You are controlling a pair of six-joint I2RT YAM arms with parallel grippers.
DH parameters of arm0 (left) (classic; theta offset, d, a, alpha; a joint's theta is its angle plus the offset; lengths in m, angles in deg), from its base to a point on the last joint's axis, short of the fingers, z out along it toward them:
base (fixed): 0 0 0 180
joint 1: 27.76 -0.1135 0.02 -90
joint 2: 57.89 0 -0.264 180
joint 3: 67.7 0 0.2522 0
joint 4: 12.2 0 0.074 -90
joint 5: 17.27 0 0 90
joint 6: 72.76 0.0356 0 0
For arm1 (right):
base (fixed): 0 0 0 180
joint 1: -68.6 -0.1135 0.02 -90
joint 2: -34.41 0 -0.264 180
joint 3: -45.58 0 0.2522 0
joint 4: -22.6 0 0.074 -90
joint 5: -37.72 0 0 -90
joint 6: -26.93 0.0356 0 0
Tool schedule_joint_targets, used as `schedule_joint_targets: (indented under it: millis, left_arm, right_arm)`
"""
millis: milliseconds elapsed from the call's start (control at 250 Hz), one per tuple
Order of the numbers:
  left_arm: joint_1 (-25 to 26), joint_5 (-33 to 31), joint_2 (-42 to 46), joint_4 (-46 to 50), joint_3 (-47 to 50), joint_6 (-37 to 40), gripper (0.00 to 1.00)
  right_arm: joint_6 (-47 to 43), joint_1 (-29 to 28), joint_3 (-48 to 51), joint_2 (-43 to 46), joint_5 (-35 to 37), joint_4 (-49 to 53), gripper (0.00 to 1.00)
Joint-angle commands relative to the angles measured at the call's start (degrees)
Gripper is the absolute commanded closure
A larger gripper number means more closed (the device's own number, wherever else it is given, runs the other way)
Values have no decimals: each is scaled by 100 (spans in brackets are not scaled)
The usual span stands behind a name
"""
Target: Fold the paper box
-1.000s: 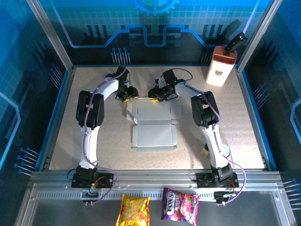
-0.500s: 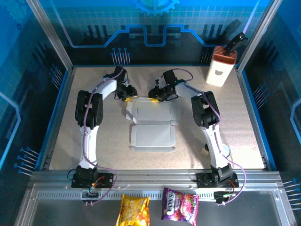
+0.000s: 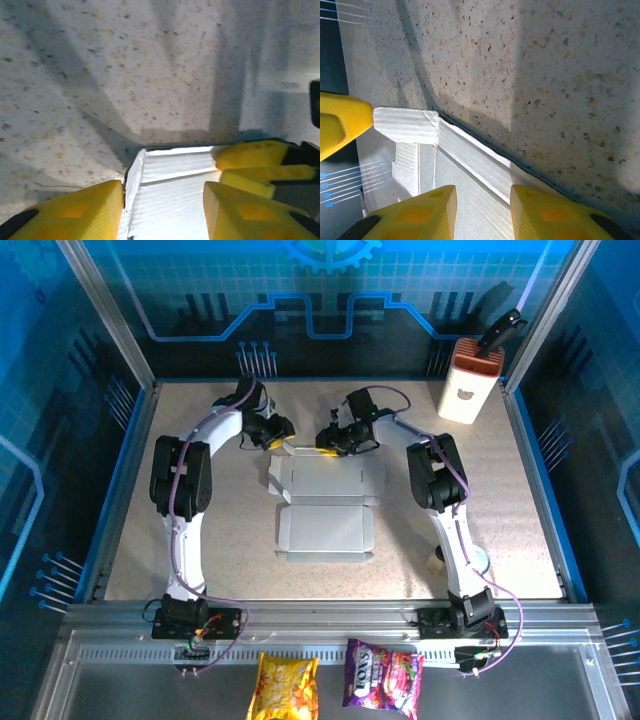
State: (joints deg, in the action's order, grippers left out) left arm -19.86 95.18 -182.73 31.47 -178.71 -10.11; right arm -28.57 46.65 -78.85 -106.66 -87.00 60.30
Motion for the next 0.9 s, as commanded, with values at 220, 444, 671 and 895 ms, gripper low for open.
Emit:
schedule_joint_targets:
  millis: [220, 444, 671, 895]
  left_arm:
    - [18, 775, 38, -555, 253, -513, 54]
    - [75, 990, -98, -877, 319, -744, 54]
    - [202, 1105, -353, -1048, 223, -905, 57]
    - [316, 1116, -611, -1185, 163, -1022, 59]
  right_arm:
    - [-44, -28, 248, -195, 315, 647, 64]
    - [-33, -35, 241, -195, 308, 650, 65]
    - [-20, -45, 235, -205, 308, 640, 67]
    - [-42, -50, 239, -198, 307, 656, 69]
